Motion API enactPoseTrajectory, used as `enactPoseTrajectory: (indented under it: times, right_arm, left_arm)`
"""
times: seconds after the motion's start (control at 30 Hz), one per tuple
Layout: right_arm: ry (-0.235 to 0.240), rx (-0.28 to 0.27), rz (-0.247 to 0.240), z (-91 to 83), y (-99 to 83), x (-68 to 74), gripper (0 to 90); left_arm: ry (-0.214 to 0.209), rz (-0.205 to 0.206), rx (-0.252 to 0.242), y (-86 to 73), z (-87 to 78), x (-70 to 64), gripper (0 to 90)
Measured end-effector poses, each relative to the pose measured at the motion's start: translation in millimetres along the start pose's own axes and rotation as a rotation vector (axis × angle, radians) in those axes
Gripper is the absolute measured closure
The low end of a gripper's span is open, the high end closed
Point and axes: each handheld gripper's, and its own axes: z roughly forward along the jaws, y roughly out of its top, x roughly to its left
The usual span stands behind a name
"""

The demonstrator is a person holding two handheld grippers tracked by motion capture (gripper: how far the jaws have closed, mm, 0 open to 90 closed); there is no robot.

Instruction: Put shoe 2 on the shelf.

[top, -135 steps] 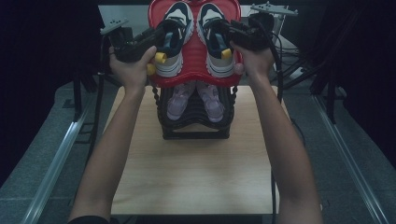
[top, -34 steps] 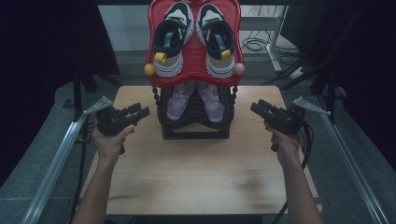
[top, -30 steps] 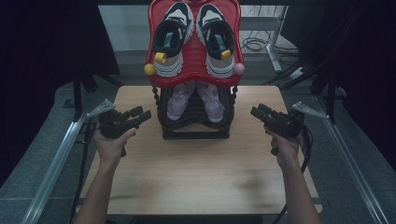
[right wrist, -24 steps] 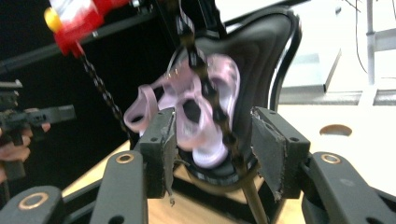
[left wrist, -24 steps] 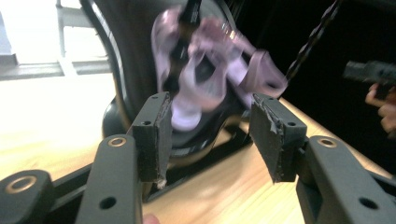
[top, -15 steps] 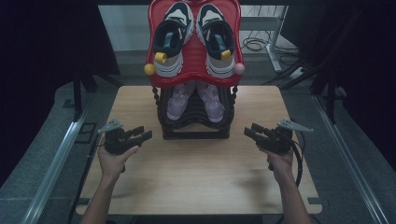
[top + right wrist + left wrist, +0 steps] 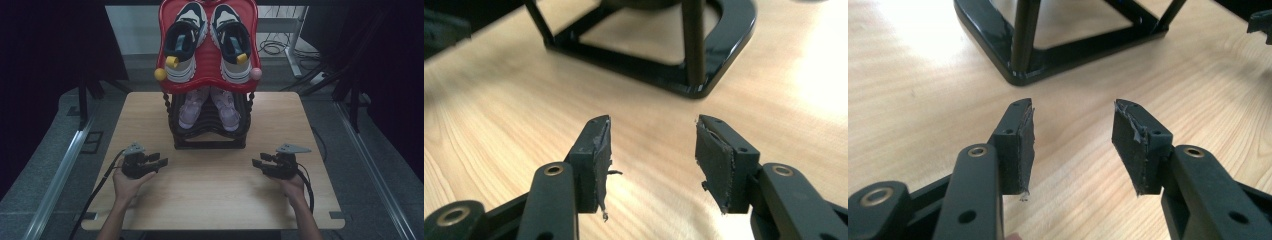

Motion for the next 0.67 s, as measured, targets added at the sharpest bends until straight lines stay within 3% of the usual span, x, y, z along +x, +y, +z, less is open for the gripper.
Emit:
enactPoseTrajectory:
  times: [0.13,0.37,0.67]
  right_arm:
    - [0.002,0.043,-0.021,7.4,-3.2,3.6,47.4]
    - [0.002,0.05,-0.031,11.6,-3.5,5.3,47.0]
    - [0.009,-0.002,-0.035,6.6,-2.1,8.0,45.3]
  left_arm:
    - [-0.013,-0.005,0.015,-2.9,2.9,0.8,50.8]
    - [-0.017,-0.006,0.011,-3.9,3.9,0.4,49.6]
    - [-0.021,-0.021,-0.011,-1.2,-0.4,0.2,47.1]
